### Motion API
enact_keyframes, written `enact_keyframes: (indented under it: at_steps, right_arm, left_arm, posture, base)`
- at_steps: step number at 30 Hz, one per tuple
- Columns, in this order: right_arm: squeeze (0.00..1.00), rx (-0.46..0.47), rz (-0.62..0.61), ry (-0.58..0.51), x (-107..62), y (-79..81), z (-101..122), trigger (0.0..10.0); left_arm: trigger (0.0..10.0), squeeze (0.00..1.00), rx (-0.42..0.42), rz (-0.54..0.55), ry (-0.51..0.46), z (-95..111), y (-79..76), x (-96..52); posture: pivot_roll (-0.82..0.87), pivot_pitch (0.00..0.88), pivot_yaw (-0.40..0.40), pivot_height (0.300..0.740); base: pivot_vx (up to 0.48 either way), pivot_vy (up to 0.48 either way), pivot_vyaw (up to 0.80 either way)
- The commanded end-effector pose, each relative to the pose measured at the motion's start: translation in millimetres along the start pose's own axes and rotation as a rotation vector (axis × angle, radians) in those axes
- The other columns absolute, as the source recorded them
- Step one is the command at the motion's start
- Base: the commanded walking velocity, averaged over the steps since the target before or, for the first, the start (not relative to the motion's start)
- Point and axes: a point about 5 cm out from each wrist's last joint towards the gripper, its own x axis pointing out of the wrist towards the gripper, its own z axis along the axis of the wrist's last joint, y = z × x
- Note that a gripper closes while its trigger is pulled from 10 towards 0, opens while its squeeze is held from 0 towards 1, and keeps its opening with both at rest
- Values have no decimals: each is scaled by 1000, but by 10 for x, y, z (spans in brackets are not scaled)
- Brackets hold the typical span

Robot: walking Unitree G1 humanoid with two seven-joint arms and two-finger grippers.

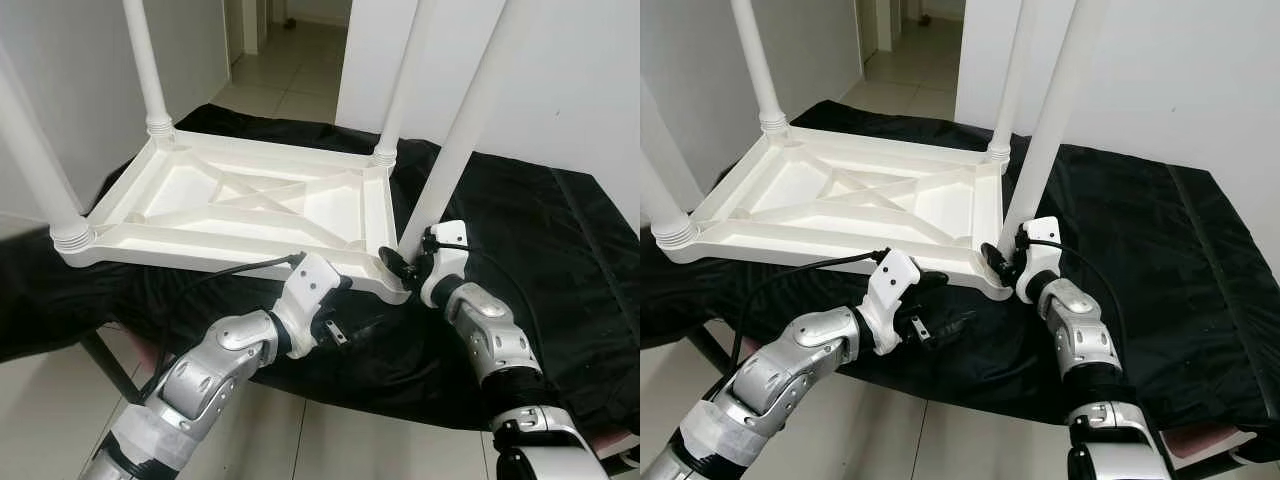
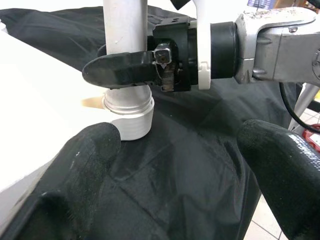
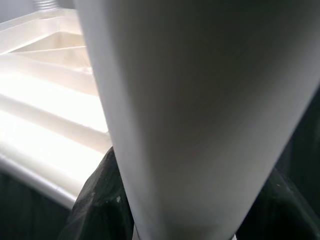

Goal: Building children table

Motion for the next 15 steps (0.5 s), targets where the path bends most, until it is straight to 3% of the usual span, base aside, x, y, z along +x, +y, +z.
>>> enact_keyframes:
  at_steps: [1,2,6,10,12,15]
  right_arm:
    - [0,57,-103,27,-47,-95,-63,10000]
    - [0,95,-193,24,-58,-48,-74,10000]
    - [0,103,-332,-2,-82,64,-67,10000]
    - [0,111,-376,-13,-90,109,-64,10000]
    - [0,146,-560,-50,-113,236,-44,10000]
    - [0,199,-613,-76,-99,359,-4,10000]
  left_arm:
    - [10000,0,10,-72,5,2,-30,-7]
    - [10000,0,9,-75,6,2,-33,-9]
    - [10000,0,5,-80,9,-3,-40,-11]
    - [10000,0,5,-81,9,-6,-43,-11]
    - [10000,0,2,-81,10,-11,-52,-8]
    - [10000,0,-2,-81,9,-8,-59,-4]
  posture:
    - [-8,0,-82,740]
    - [-10,0,-80,740]
    - [-12,0,-79,740]
    - [-13,0,-79,740]
    - [-13,0,-80,740]
    - [-10,0,-82,740]
  base:
    - [0,0,0]
    - [0,0,0]
    - [0,0,0]
    - [0,0,0]
    - [0,0,0]
    - [0,0,0]
